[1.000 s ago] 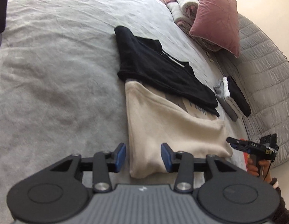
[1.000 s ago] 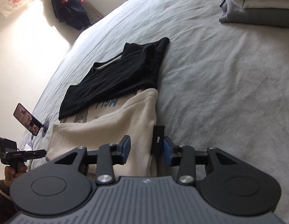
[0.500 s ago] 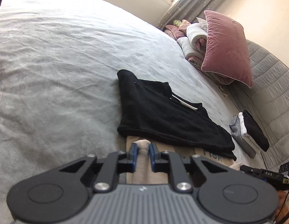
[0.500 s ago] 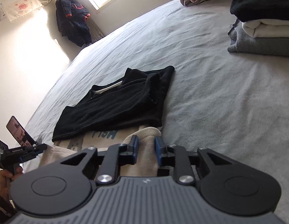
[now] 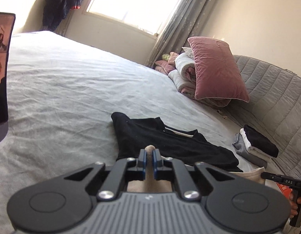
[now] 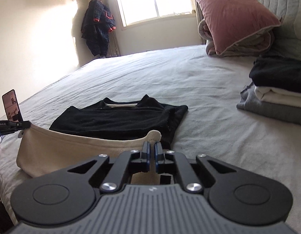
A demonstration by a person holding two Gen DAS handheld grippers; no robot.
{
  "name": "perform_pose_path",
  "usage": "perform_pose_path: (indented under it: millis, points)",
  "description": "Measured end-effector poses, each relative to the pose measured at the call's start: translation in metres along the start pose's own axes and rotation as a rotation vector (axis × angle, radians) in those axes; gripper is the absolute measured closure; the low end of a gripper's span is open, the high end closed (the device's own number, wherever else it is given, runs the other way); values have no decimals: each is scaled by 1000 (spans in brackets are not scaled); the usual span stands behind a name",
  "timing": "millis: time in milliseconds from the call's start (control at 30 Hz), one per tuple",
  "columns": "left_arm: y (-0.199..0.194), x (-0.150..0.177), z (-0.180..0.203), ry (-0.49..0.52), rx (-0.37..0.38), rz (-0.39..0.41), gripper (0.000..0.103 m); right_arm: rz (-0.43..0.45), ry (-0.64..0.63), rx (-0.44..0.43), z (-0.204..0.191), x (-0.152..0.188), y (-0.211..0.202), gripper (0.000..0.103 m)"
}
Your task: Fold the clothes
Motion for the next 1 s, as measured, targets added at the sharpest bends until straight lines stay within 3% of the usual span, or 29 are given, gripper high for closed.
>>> perform_pose_path:
  millis: [167,433,467,567,633,733,900,1000]
  points:
    - [6,-2,6,54,-29,29,96,21,-31,33,0,-3,5,97]
    - [49,18,-2,136,-188,-133,93,-116,-65,112,11,8,49,96]
    - [52,19,-2,145,-208,-143,89,-125,-70,121,10,8,52,89]
    - [43,13,6,158,-247,-105,73,-95,-82,138,2,4,45,88]
    - [34,8,21,190,-212,-63,73,-86,-109,101,-13,1,45,88]
    - [32,9,46,206,-100,-74,73,-88,-153,25,-39,0,49,88]
    - [57,29,91,243,113,-200,74,-144,-228,-92,-72,-9,68,88]
    - [71,44,113,276,220,-271,75,-196,-251,-150,-75,-15,83,74]
Point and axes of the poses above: each gripper's, at about its wrist camera, not at the fingertips, and y roughly the way its jaws point, z to its right, x to its underside, the point moved 5 cm from there along y, roughly the way its jaws point, and after that the axes turned 3 degrees about -z, right-handed, at the moved point
